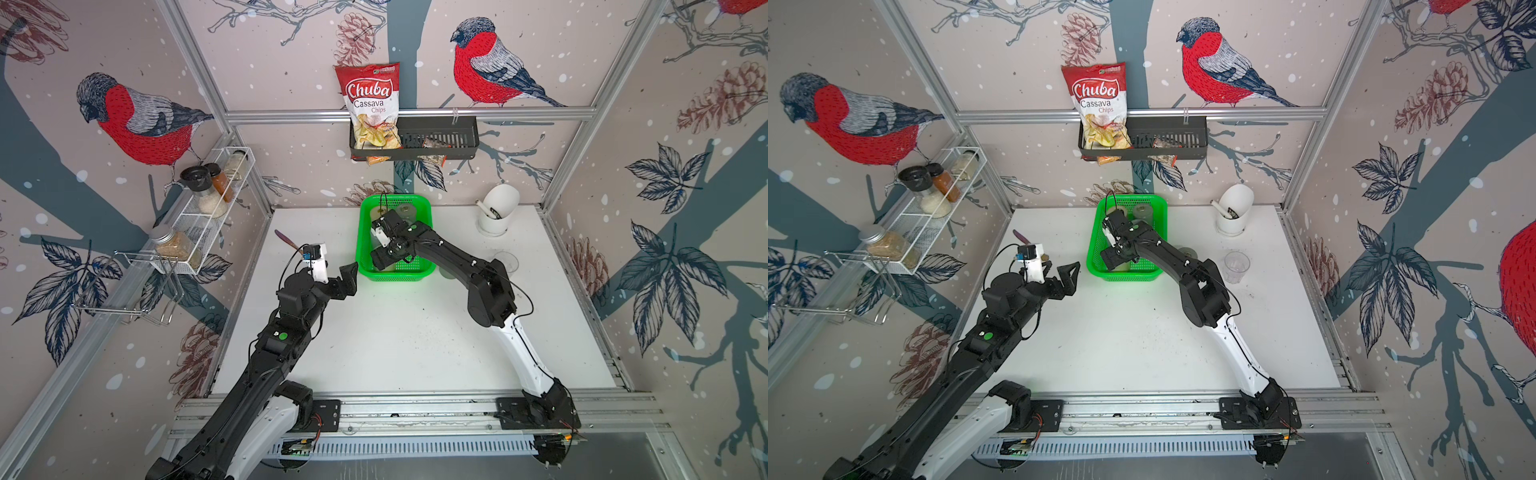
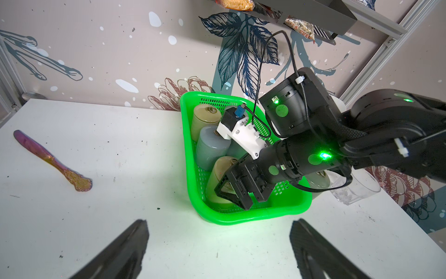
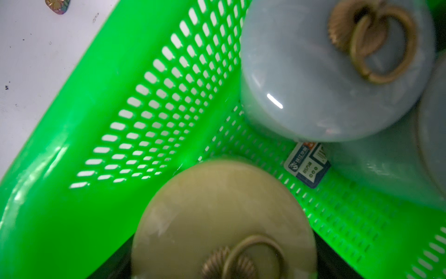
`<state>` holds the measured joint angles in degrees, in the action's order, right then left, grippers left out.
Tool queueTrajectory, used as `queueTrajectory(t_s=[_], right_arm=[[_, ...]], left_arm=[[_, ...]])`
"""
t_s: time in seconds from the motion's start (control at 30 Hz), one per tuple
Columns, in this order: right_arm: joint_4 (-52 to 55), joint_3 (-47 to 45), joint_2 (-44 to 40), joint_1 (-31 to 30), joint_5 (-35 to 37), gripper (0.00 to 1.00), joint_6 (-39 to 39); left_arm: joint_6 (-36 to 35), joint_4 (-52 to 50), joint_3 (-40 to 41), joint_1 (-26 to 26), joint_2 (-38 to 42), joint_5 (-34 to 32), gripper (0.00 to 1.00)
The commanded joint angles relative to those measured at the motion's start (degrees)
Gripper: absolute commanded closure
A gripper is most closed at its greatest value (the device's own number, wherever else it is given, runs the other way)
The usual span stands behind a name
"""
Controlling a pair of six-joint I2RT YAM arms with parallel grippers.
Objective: Take the tea canister out of the basket
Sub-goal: Pick up the tea canister from the basket.
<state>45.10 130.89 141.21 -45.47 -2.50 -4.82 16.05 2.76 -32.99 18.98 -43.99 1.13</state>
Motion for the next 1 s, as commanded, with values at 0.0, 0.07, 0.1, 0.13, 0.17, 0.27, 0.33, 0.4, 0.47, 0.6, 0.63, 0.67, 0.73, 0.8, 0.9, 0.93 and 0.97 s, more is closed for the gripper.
queueTrajectory(t_s=[0.0,0.07,0.1,0.13,0.17,0.27,0.33,0.4,0.47,0.6,0.63,0.67,0.73,0.8,0.9,0.93,0.97], right_arm=[[-0.2,0.32,0.3,-0.07,-0.23,0.21,-0.5],[-0.05,0.26,0.3,-0.05,-0.13,0.25,-0.45],[0.0,0.33,0.3,-0.12,-0.13,0.28,-0.45],[0.07,0.25,0.3,-0.14,-0.09,0.3,-0.42],[0.21,0.33,0.21,-0.1,-0.12,0.33,-0.44],[0.49,0.33,0.03,-0.12,0.01,0.41,-0.28],[0.67,0.37,-0.21,-0.14,0.21,0.48,-0.19],[0.98,0.35,-0.52,-0.22,0.39,0.57,-0.04],[1.21,0.38,-0.91,-0.23,0.39,0.68,0.07],[1.3,0.41,-2.11,-0.32,0.55,1.0,0.43],[1.3,0.36,-2.45,-0.32,0.67,1.0,0.42],[1.34,0.4,-2.8,-0.31,0.66,1.0,0.42],[1.56,0.35,-3.72,-0.34,0.81,1.0,0.64],[1.88,0.31,-4.66,-0.38,1.2,1.0,0.84],[1.96,-0.48,-6.71,-0.39,1.8,1.0,1.17],[1.79,-0.95,-7.54,-0.38,1.83,1.0,1.21],[1.53,-1.67,-8.51,-0.45,1.9,1.0,1.3]], left_arm=[[-0.8,0.49,-0.11,0.01,0.13,0.02,0.04],[-0.79,0.5,-0.14,0.02,0.21,-0.07,0.04],[-0.83,0.41,-0.09,0.0,0.25,-0.07,0.04],[-0.78,0.41,-0.02,0.0,0.29,-0.06,0.04],[-0.79,0.35,0.0,0.05,0.26,-0.07,0.04],[-0.71,0.35,-0.05,0.0,0.47,-0.15,0.04],[-0.69,0.26,-0.02,0.05,0.41,-0.18,0.04],[-0.62,0.18,-0.05,0.0,0.56,-0.25,0.04],[-0.64,0.14,-0.05,0.03,0.52,-0.33,0.04],[-0.57,-0.13,-0.24,0.0,0.65,-0.22,0.04],[-0.56,-0.21,-0.39,0.0,0.64,-0.18,0.04],[-0.58,-0.3,-0.48,0.02,0.6,-0.16,0.04],[-0.46,-0.43,-0.56,0.06,0.73,0.06,0.04],[-0.22,-0.44,-0.58,0.0,0.69,0.44,0.04],[-0.15,-0.22,-0.62,0.01,0.38,0.96,0.04],[-0.31,-0.13,-0.67,0.0,0.18,1.07,0.04],[-0.32,-0.21,-0.75,0.02,-0.11,1.17,0.04]])
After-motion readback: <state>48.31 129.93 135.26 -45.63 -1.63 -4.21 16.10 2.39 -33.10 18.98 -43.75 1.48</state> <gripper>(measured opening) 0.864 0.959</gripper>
